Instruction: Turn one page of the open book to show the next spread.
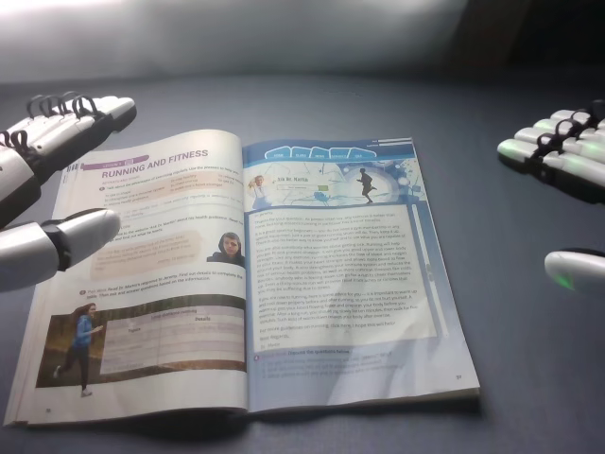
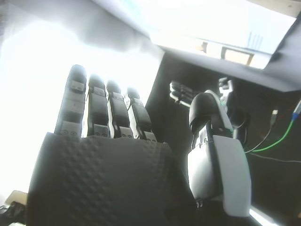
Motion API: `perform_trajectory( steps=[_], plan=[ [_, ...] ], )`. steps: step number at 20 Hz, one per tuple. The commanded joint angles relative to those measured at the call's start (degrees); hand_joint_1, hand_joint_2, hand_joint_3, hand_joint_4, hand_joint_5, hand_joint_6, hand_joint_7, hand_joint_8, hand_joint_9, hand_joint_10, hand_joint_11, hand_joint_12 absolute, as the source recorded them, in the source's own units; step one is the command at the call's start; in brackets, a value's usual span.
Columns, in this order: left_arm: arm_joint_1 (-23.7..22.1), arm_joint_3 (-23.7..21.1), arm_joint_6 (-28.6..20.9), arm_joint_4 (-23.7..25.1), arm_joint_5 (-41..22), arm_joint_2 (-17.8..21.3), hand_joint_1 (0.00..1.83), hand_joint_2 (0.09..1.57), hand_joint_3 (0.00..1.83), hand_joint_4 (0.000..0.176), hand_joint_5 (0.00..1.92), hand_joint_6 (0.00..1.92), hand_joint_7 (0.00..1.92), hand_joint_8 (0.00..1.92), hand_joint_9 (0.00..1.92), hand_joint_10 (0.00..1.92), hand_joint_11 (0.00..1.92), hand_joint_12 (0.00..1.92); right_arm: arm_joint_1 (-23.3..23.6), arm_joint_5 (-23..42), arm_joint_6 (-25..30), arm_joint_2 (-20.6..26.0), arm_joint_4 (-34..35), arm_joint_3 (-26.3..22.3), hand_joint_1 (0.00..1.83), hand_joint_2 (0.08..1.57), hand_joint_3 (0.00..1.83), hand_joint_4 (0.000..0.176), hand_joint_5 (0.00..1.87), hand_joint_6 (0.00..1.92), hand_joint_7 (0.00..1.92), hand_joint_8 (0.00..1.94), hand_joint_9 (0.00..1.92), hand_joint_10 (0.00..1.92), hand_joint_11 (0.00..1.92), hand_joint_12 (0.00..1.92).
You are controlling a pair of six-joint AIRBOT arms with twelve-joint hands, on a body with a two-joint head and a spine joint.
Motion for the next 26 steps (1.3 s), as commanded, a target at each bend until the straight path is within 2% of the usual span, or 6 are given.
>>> perform_trajectory(
  steps=[1, 7, 8, 14, 19, 26],
  plan=[
    [-0.07, 0.2, -0.15, -1.45, -6.93, 0.01, 0.19, 1.44, 0.03, 0.003, 0.0, 0.0, 0.0, 0.0, 0.0, 0.0, 0.0, 0.0, 1.28, 4.36, 0.03, 0.5, -0.21, 0.12, 0.08, 1.33, 0.04, 0.0, 0.0, 0.0, 0.0, 0.0, 0.0, 0.0, 0.0, 0.0],
    [2.97, -0.63, 0.08, -3.82, -8.36, 0.93, 0.08, 1.42, 0.0, 0.007, 0.0, 0.0, 0.0, 0.0, 0.0, 0.0, 0.0, 0.0, 8.41, -7.16, 0.7, -2.09, -9.39, 1.59, 0.0, 1.27, 0.0, 0.0, 0.0, 0.0, 0.0, 0.0, 0.0, 0.0, 0.0, 0.0],
    [3.47, -0.9, 0.21, -4.28, -8.61, 1.23, 0.24, 1.43, 0.0, 0.0, 0.0, 0.0, 0.0, 0.0, 0.0, 0.0, 0.0, 0.0, 9.42, -9.66, 2.4, -3.4, -12.17, 2.42, 0.0, 1.26, 0.0, 0.0, 0.0, 0.0, 0.0, 0.0, 0.0, 0.0, 0.0, 0.0],
    [6.95, -2.12, 0.48, -6.81, -11.26, 1.78, 0.23, 1.43, 0.0, 0.0, 0.0, 0.0, 0.0, 0.0, 0.0, 0.0, 0.0, 0.0, 12.9, -18.74, 9.89, -9.37, -24.2, 5.89, 0.0, 1.22, 0.0, 0.0, 0.0, 0.0, 0.0, 0.0, 0.0, 0.0, 0.0, 0.0],
    [8.41, -2.47, 0.46, -7.7, -11.52, 1.66, 0.27, 1.43, 0.0, 0.0, 0.0, 0.0, 0.0, 0.0, 0.0, 0.0, 0.0, 0.0, 13.2, -21.67, 16.47, -13.03, -31.28, 8.21, 0.01, 1.21, 0.0, 0.0, 0.0, 0.0, 0.0, 0.0, 0.0, 0.0, 0.0, 0.0],
    [9.76, -2.54, 0.3, -7.82, -10.46, 0.89, 0.15, 1.45, 0.0, 0.0, 0.0, 0.0, 0.0, 0.0, 0.0, 0.0, 0.0, 0.0, 13.18, -22.23, 19.11, -18.7, -34.34, 11.21, 0.0, 1.19, 0.0, 0.0, 0.0, 0.0, 0.0, 0.0, 0.0, 0.0, 0.0, 0.0]
  ],
)
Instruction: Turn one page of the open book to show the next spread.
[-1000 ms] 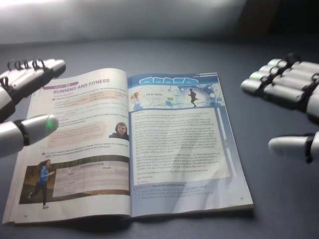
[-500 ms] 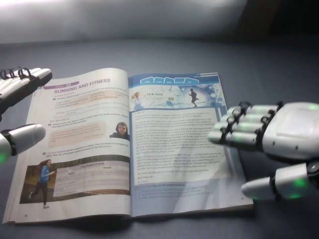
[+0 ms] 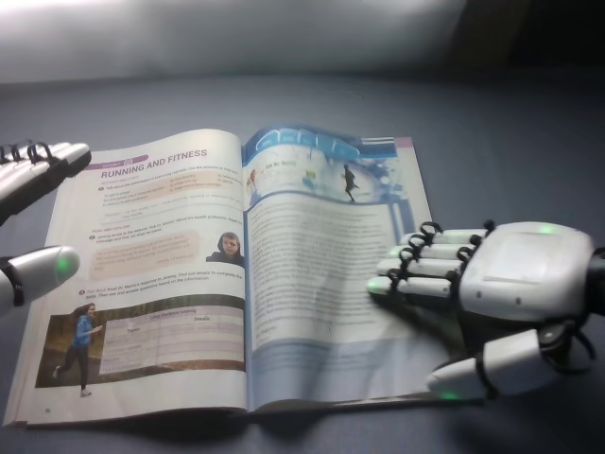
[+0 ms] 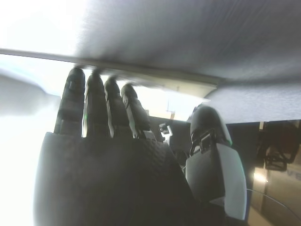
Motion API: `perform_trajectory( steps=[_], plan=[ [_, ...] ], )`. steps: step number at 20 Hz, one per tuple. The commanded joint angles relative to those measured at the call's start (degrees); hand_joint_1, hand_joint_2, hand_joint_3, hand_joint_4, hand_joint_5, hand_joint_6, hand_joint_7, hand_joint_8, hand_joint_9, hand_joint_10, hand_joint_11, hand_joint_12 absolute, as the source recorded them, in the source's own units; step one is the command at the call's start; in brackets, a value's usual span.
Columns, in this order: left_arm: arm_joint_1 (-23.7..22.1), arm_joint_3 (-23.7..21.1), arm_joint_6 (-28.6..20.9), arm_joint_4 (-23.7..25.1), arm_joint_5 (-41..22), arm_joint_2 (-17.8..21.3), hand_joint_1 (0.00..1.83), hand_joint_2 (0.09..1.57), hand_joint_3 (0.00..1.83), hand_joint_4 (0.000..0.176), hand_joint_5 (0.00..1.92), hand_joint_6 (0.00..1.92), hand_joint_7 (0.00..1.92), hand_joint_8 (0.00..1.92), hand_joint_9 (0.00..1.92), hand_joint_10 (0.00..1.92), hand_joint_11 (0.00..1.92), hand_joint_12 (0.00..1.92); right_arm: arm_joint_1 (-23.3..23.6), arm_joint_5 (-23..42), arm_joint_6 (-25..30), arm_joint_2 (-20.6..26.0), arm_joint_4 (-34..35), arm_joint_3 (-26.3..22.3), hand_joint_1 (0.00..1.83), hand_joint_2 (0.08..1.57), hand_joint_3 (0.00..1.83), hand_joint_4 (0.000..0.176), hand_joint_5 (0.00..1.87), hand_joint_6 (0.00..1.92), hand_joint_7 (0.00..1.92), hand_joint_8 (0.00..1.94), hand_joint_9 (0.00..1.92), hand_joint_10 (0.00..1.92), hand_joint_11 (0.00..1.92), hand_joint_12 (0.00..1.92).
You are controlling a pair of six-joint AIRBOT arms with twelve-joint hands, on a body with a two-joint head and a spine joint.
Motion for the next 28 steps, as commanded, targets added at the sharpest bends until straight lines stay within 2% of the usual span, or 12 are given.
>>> perform_trajectory(
  steps=[1, 12, 15, 16, 17, 18, 19, 20, 22, 23, 24, 28],
  plan=[
    [0.18, -0.02, -0.35, -1.28, -6.37, -0.31, 0.09, 1.45, 0.0, 0.0, 0.0, 0.0, 0.0, 0.0, 0.0, 0.0, 0.0, 0.0, 0.67, 4.43, 0.4, -1.06, 0.39, 0.45, 0.0, 1.19, 0.0, 0.0, 0.0, 0.0, 0.0, 0.0, 0.0, 0.0, 0.0, 0.0],
    [6.0, 0.76, -2.42, -6.41, -4.78, -3.6, 0.14, 1.46, 0.0, 0.0, 0.01, 0.0, 0.0, 0.0, 0.0, 0.0, 0.0, 0.0, 8.93, 13.74, 0.39, -13.62, 0.75, 7.24, 0.0, 1.2, 0.0, 0.0, 0.0, 0.0, 0.0, 0.0, 0.0, 0.0, 0.0, 0.0],
    [5.99, 1.13, -2.43, -6.25, -4.6, -3.9, 0.0, 1.41, 0.0, 0.0, 0.0, 0.0, 0.0, 0.0, 0.0, 0.0, 0.0, 0.0, 12.03, 16.39, 0.38, -16.29, -0.62, 8.32, 0.0, 1.18, 0.0, 0.0, 0.0, 0.0, 0.0, 0.0, 0.0, 0.0, 0.0, 0.0],
    [5.98, 1.2, -2.43, -6.22, -4.63, -3.92, 0.0, 1.44, 0.0, 0.023, 0.0, 0.0, 0.0, 0.0, 0.0, 0.0, 0.0, 0.0, 13.52, 17.08, 0.38, -17.04, -1.56, 8.38, 0.0, 1.17, 0.0, 0.0, 0.0, 0.0, 0.0, 0.0, 0.0, 0.0, 0.0, 0.0],
    [5.98, 1.24, -2.45, -6.17, -4.68, -3.95, 0.0, 1.44, 0.0, 0.0, 0.1, 0.0, 0.11, 0.0, 0.17, 0.02, 0.0, 0.63, 14.51, 18.11, 0.38, -17.49, -2.29, 8.38, 0.0, 1.16, 0.0, 0.0, 0.0, 0.0, 0.0, 0.0, 0.0, 0.0, 0.0, 0.0],
    [5.97, 1.25, -2.46, -6.18, -4.78, -3.96, 0.0, 1.5, 0.03, 0.14, 0.03, 0.0, 0.06, 0.0, 0.07, 0.0, 0.0, 0.63, 15.19, 18.79, 0.39, -18.04, -2.6, 8.36, 0.0, 1.15, 0.0, 0.0, 0.0, 0.0, 0.0, 0.0, 0.0, 0.0, 0.0, 0.0],
    [5.97, 1.25, -2.48, -6.34, -4.99, -4.07, 0.0, 1.5, 0.03, 0.14, 0.03, 0.0, 0.06, 0.0, 0.07, 0.0, 0.0, 0.63, 15.95, 19.73, 0.4, -18.65, -3.03, 8.19, 0.0, 1.15, 0.0, 0.0, 0.0, 0.0, 0.0, 0.0, 0.0, 0.0, 0.0, 0.0],
    [5.97, 1.36, -2.49, -6.43, -5.27, -4.2, 0.0, 1.51, 0.02, 0.0, 0.29, 0.04, 0.16, 0.02, 0.13, 0.02, 0.0, 0.55, 16.69, 20.87, 0.4, -18.99, -3.41, 7.83, 0.0, 1.15, 0.0, 0.0, 0.0, 0.0, 0.0, 0.0, 0.0, 0.0, 0.0, 0.0],
    [5.97, 1.53, -2.67, -6.43, -5.55, -4.16, 0.12, 1.48, 0.0, 0.0, 0.27, 0.03, 0.08, 0.02, 0.01, 0.0, 0.0, 0.04, 17.86, 23.49, 0.4, -19.59, -3.79, 7.17, 0.0, 1.16, 0.0, 0.0, 0.0, 0.0, 0.0, 0.0, 0.0, 0.0, 0.0, 0.0],
    [5.97, 1.63, -2.68, -6.43, -5.8, -4.15, 0.16, 1.35, 0.0, 0.038, 0.24, 0.01, 0.08, 0.01, 0.0, 0.0, 0.0, 0.01, 18.62, 25.32, 0.41, -19.63, -4.09, 6.58, 0.0, 1.16, 0.0, 0.0, 0.0, 0.0, 0.0, 0.0, 0.0, 0.0, 0.0, 0.0],
    [5.96, 1.71, -2.68, -6.44, -6.01, -4.15, 0.51, 1.28, 0.0, 0.056, 0.28, 0.01, 0.11, 0.0, 0.03, 0.01, 0.0, 0.0, 19.07, 26.82, 0.68, -19.59, -4.51, 6.24, 0.04, 1.16, 0.0, 0.0, 0.0, 0.0, 0.0, 0.0, 0.0, 0.0, 0.0, 0.0],
    [5.95, 1.87, -2.68, -6.75, -7.16, -4.12, 0.2, 1.39, 0.03, 0.063, 0.08, 0.0, 0.0, 0.0, 0.0, 0.0, 0.0, 0.0, 19.77, 33.76, 2.51, -18.0, -5.15, 4.81, 0.07, 1.15, 0.0, 0.0, 0.0, 0.0, 0.0, 0.0, 0.0, 0.0, 0.0, 0.0]
  ],
)
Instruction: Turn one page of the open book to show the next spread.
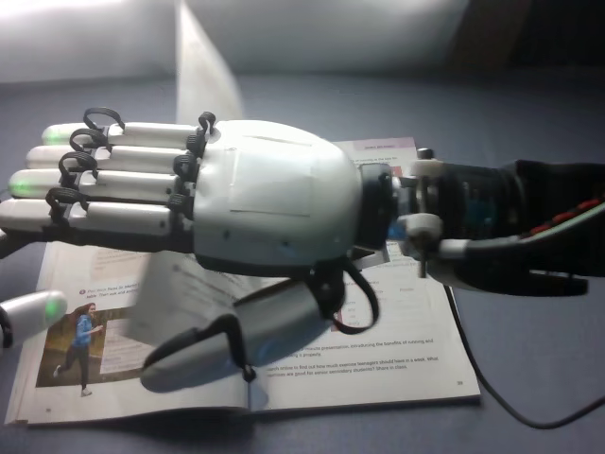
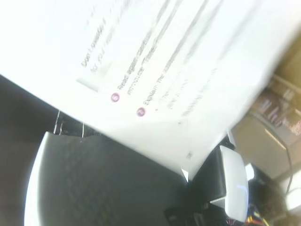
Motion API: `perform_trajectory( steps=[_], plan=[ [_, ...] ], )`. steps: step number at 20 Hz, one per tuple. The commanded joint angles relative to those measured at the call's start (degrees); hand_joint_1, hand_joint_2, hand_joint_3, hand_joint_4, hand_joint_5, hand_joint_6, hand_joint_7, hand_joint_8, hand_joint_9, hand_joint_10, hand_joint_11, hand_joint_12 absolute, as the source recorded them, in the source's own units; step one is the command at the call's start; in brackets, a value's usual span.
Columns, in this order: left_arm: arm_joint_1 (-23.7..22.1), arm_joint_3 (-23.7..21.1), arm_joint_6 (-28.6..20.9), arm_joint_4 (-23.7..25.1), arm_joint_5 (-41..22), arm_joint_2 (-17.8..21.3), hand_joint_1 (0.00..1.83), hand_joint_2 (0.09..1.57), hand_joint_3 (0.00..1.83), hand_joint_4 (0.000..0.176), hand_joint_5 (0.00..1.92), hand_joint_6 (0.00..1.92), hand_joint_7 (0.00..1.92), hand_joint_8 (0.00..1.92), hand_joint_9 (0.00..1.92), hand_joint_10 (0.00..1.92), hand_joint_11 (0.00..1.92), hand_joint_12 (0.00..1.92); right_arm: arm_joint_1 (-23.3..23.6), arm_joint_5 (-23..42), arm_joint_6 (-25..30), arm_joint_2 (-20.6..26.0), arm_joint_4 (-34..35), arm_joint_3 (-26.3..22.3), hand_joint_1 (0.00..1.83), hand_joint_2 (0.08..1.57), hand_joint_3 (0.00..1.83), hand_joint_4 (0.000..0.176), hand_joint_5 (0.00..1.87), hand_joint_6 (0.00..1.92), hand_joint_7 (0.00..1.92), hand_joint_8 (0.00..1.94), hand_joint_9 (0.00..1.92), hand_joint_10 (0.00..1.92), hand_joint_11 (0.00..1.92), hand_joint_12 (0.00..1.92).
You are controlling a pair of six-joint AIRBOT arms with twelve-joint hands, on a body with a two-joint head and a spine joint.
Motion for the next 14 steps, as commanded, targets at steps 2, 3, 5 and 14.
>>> perform_trajectory(
  steps=[2, 3, 5, 14],
  plan=[
    [-0.01, 0.41, 0.51, -1.78, -6.39, -0.46, 0.16, 1.42, 0.02, 0.061, 0.04, 0.0, 0.0, 0.0, 0.0, 0.0, 0.0, 0.0, 0.76, 10.4, 0.28, 2.11, 2.93, -1.44, 0.04, 1.14, 0.0, 0.0, 0.0, 0.0, 0.0, 0.0, 0.0, 0.0, 0.0, 0.0],
    [-0.01, 0.33, 0.53, -2.11, -6.68, -0.44, 0.19, 1.42, 0.01, 0.038, 0.04, 0.0, 0.0, 0.0, 0.0, 0.0, 0.0, 0.0, 0.91, 11.7, 0.05, 3.05, 3.33, -2.03, 0.07, 1.15, 0.0, 0.0, 0.0, 0.0, 0.0, 0.0, 0.0, 0.0, 0.0, 0.0],
    [0.01, 0.21, 0.55, -2.66, -7.33, -0.34, 0.26, 1.39, 0.0, 0.031, 0.03, 0.0, 0.0, 0.0, 0.0, 0.0, 0.0, 0.0, 1.08, 13.74, -0.73, 4.67, 3.71, -3.1, 0.04, 1.14, 0.0, 0.0, 0.0, 0.0, 0.0, 0.0, 0.0, 0.0, 0.0, 0.0],
    [0.73, -2.35, 1.36, -3.54, -10.12, 1.8, 0.06, 1.34, 0.0, 0.023, 0.1, 0.01, 0.02, 0.0, 0.0, 0.0, 0.0, 0.0, 0.1, 8.65, 0.01, 16.26, -0.07, -9.79, 0.04, 1.14, 0.0, 0.0, 0.0, 0.0, 0.0, 0.0, 0.0, 0.0, 0.0, 0.0]
  ],
)
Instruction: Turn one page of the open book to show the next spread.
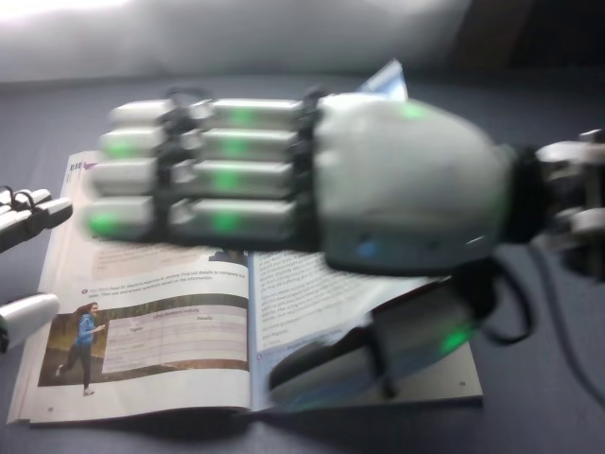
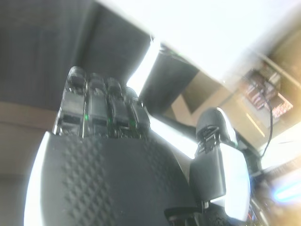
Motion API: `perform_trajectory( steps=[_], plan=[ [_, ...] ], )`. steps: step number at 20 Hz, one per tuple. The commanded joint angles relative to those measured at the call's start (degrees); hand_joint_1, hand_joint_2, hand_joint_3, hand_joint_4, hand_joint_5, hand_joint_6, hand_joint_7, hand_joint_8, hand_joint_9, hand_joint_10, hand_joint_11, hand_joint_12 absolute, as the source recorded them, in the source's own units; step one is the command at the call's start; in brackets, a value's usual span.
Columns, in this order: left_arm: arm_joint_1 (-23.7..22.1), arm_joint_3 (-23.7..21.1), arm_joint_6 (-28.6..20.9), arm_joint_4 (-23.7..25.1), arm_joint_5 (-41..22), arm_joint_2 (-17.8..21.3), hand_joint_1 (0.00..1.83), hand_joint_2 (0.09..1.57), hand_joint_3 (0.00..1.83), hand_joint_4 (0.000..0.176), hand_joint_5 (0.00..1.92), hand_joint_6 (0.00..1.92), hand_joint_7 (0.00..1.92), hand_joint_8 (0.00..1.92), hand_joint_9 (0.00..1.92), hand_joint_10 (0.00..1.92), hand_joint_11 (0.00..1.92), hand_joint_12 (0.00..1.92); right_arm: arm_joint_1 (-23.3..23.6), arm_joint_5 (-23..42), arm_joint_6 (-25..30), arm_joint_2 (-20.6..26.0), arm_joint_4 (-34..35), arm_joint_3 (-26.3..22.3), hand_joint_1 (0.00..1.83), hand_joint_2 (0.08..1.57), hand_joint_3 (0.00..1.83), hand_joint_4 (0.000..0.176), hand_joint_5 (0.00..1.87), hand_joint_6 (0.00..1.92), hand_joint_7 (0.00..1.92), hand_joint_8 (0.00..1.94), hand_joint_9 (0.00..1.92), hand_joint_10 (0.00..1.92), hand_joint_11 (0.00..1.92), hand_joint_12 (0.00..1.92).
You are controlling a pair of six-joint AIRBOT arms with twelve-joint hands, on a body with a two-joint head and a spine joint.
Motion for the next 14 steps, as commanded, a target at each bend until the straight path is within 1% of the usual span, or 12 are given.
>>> perform_trajectory(
  steps=[1, 2, 3, 4, 5, 6, 7, 8, 9, 10, 11, 14],
  plan=[
    [0.17, -0.17, -0.2, -1.5, -8.18, 0.77, 0.01, 1.33, 0.0, 0.014, 0.02, 0.0, 0.0, 0.0, 0.0, 0.0, 0.0, 0.0, -0.04, 2.97, 0.1, 1.21, 3.7, -0.39, 0.07, 1.15, 0.0, 0.0, 0.0, 0.0, 0.0, 0.0, 0.0, 0.0, 0.0, 0.0],
    [0.69, -0.46, -0.2, -1.9, -8.72, 0.99, 0.0, 1.29, 0.0, 0.006, 0.0, 0.0, 0.0, 0.0, 0.0, 0.0, 0.0, 0.0, -0.69, 1.19, 0.1, 3.34, 3.71, -1.18, 0.07, 1.15, 0.0, 0.0, 0.0, 0.0, 0.0, 0.0, 0.0, 0.0, 0.0, 0.0],
    [1.06, -0.59, -0.2, -2.19, -9.03, 1.1, 0.11, 1.35, 0.0, 0.008, 0.0, 0.0, 0.0, 0.0, 0.0, 0.0, 0.0, 0.0, -1.07, -0.64, 0.1, 4.98, 3.76, -1.81, 0.04, 1.14, 0.0, 0.0, 0.0, 0.0, 0.0, 0.0, 0.0, 0.0, 0.0, 0.0],
    [1.23, -0.66, -0.2, -2.36, -9.15, 1.14, 0.14, 1.4, 0.02, 0.017, 0.0, 0.0, 0.0, 0.0, 0.0, 0.0, 0.0, 0.0, -1.51, -2.19, 0.07, 6.22, 4.01, -2.21, 0.13, 1.14, 0.0, 0.0, 0.0, 0.0, 0.0, 0.0, 0.0, 0.0, 0.0, 0.0],
    [1.41, -0.7, -0.2, -2.5, -9.23, 1.16, 0.17, 1.4, 0.02, 0.019, 0.0, 0.0, 0.0, 0.0, 0.0, 0.0, 0.0, 0.0, -2.62, -4.12, -0.23, 7.83, 4.86, -2.59, 0.03, 1.17, 0.01, 0.0, 0.0, 0.0, 0.0, 0.0, 0.0, 0.0, 0.0, 0.0],
    [1.48, -0.7, -0.2, -2.52, -9.21, 1.19, 0.18, 1.4, 0.01, 0.0, 0.0, 0.0, 0.0, 0.0, 0.0, 0.0, 0.0, 0.0, -3.87, -5.76, -0.85, 9.13, 6.04, -2.93, 0.01, 1.18, 0.01, 0.0, 0.0, 0.0, 0.0, 0.0, 0.0, 0.0, 0.0, 0.0],
    [1.5, -0.67, -0.19, -2.5, -9.03, 1.24, 0.21, 1.39, 0.01, 0.0, 0.01, 0.0, 0.0, 0.0, 0.0, 0.0, 0.0, 0.0, -5.79, -8.4, -2.5, 10.75, 8.33, -3.38, 0.0, 1.19, 0.02, 0.0, 0.0, 0.0, 0.0, 0.0, 0.0, 0.0, 0.0, 0.0],
    [1.5, -0.63, -0.19, -2.44, -8.99, 1.26, 0.23, 1.39, 0.0, 0.005, 0.01, 0.0, 0.0, 0.0, 0.0, 0.0, 0.0, 0.0, -7.07, -10.08, -3.33, 11.5, 9.64, -3.47, 0.0, 1.21, 0.03, 0.0, 0.0, 0.0, 0.0, 0.0, 0.0, 0.0, 0.0, 0.0],
    [1.5, -0.59, -0.19, -2.43, -8.91, 1.27, 0.25, 1.39, 0.0, 0.001, 0.03, 0.01, 0.0, 0.0, 0.0, 0.0, 0.0, 0.0, -7.99, -11.86, -3.81, 11.93, 10.58, -3.45, 0.0, 1.21, 0.03, 0.0, 0.0, 0.0, 0.0, 0.0, 0.0, 0.0, 0.0, 0.0],
    [1.5, -0.55, -0.19, -2.43, -8.83, 1.25, 0.25, 1.39, 0.0, 0.001, 0.03, 0.01, 0.0, 0.0, 0.0, 0.0, 0.0, 0.0, -8.88, -13.87, -4.28, 12.11, 11.25, -3.3, 0.0, 1.21, 0.03, 0.0, 0.0, 0.0, 0.0, 0.0, 0.0, 0.0, 0.0, 0.0],
    [1.5, -0.52, -0.19, -2.46, -8.72, 1.22, 0.28, 1.39, 0.0, 0.0, 0.04, 0.01, 0.0, 0.0, 0.0, 0.0, 0.0, 0.0, -9.45, -16.23, -4.64, 11.9, 11.52, -2.99, 0.0, 1.2, 0.02, 0.0, 0.0, 0.0, 0.0, 0.0, 0.0, 0.0, 0.0, 0.0],
    [1.51, -0.45, -0.19, -2.47, -8.37, 1.18, 0.27, 1.39, 0.0, 0.0, 0.05, 0.01, 0.0, 0.0, 0.0, 0.0, 0.0, 0.0, -10.48, -21.65, -4.62, 10.28, 11.45, -1.41, 0.0, 1.2, 0.01, 0.0, 0.0, 0.0, 0.0, 0.0, 0.0, 0.0, 0.0, 0.0]
  ],
)
